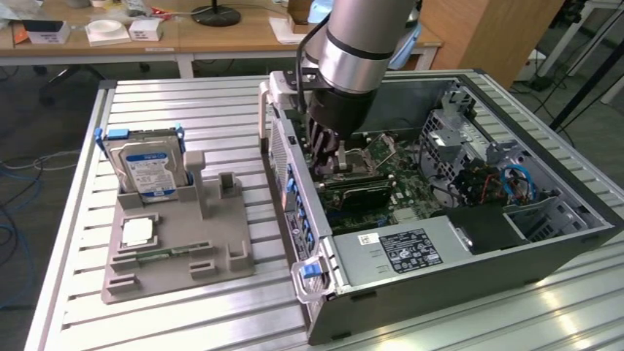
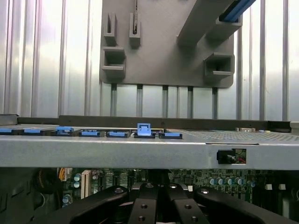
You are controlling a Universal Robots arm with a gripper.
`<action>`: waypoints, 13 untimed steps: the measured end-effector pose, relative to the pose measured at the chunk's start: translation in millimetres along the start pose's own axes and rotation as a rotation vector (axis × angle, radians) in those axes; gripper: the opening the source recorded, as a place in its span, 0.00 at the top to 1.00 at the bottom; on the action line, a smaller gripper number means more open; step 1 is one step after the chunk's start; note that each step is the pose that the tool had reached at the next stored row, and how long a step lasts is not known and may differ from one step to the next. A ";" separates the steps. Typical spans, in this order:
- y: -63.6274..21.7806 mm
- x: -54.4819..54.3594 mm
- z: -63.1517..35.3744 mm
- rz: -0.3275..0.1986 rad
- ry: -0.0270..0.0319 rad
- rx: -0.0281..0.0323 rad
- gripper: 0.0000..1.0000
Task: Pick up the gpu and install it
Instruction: 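Press down on the gpu until it lock into place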
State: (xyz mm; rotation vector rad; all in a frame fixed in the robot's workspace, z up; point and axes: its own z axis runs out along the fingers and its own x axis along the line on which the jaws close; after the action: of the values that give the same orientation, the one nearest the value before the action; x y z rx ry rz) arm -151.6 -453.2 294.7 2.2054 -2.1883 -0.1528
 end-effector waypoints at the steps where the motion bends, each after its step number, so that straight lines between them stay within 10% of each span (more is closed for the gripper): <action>1: 0.0 0.0 0.0 0.000 0.0000 0.0000 0.89; 13: 4.2 0.4 0.4 0.000 0.0000 0.0002 0.89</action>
State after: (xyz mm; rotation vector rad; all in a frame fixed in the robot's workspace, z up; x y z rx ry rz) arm -155.9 -453.6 294.7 2.2055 -2.1883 -0.1526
